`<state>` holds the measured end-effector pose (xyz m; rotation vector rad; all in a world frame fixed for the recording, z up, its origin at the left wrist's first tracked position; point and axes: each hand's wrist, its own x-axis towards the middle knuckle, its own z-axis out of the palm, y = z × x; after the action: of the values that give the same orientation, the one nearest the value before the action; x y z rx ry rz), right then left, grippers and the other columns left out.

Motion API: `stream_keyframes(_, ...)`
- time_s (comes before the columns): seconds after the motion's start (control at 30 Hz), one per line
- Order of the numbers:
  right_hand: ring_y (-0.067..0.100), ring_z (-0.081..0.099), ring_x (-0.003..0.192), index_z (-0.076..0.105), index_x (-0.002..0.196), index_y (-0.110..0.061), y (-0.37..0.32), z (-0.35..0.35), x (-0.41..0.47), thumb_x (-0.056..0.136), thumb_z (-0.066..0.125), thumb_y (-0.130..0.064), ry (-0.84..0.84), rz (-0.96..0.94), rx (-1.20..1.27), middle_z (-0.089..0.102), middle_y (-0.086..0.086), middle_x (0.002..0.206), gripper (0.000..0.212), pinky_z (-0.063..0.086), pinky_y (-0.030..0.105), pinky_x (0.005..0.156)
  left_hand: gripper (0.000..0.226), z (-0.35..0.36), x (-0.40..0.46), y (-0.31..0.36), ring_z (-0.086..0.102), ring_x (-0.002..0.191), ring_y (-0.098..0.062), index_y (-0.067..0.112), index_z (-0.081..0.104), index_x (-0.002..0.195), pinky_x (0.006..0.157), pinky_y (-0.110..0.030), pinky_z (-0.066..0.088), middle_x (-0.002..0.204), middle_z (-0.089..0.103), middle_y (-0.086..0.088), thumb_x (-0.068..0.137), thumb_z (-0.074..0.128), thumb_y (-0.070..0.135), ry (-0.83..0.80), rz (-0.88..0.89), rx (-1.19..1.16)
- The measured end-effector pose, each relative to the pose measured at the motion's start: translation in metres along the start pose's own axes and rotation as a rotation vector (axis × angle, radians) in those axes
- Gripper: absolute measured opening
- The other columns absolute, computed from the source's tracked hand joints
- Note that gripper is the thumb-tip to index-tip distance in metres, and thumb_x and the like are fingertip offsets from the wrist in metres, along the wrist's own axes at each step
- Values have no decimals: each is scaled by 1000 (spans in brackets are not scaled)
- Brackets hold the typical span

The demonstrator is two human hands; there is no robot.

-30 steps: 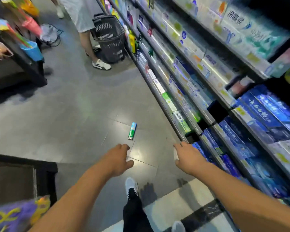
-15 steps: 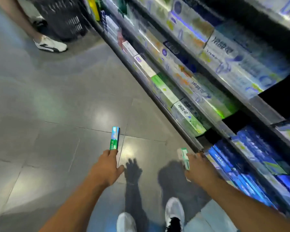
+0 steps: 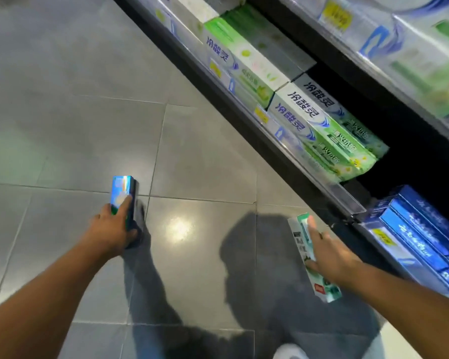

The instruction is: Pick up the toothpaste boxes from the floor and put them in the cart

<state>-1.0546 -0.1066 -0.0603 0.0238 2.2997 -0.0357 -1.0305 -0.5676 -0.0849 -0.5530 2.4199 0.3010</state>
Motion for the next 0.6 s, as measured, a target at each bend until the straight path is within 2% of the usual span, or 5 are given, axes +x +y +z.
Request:
stream_keyframes(0.13,27,65,97,-37,143,-27,3,16,14,93,57,-19,8,-17,90,47,12,141,107,56,47,78,80,11,23,0,50,104,-45,30,21,154,94,-44,45,122,37,-22,86,63,28,33,-16,-46)
stream_keyframes(0.33,39,58,104,-28,146,-31,0,22,21,93,45,-18,107,-37,50,46,22,130,92,54,49,84,58,22,29,2,51,89,-43,32,36,145,87,-47,49,112,31,-14,90,54,23,97,-27,-38)
stream_keyframes(0.43,37,58,98,-26,145,-35,-1,22,25,92,43,-16,117,-24,42,48,19,124,89,55,48,80,50,22,26,4,53,82,-42,29,43,136,81,-45,51,106,28,-11,89,56,23,100,-13,-12)
stream_keyframes(0.53,32,57,87,-17,151,-29,-6,13,21,92,43,-15,166,-28,-17,49,15,112,85,55,45,76,51,14,16,4,53,80,-43,24,45,132,76,-45,54,109,30,-15,85,62,18,96,1,-31)
stream_keyframes(0.6,31,58,91,-19,150,-27,-15,-2,8,93,48,-13,146,-8,-63,49,16,117,90,55,44,79,50,-1,-6,7,53,78,-42,24,46,131,72,-45,56,109,29,-15,84,64,19,95,6,-77)
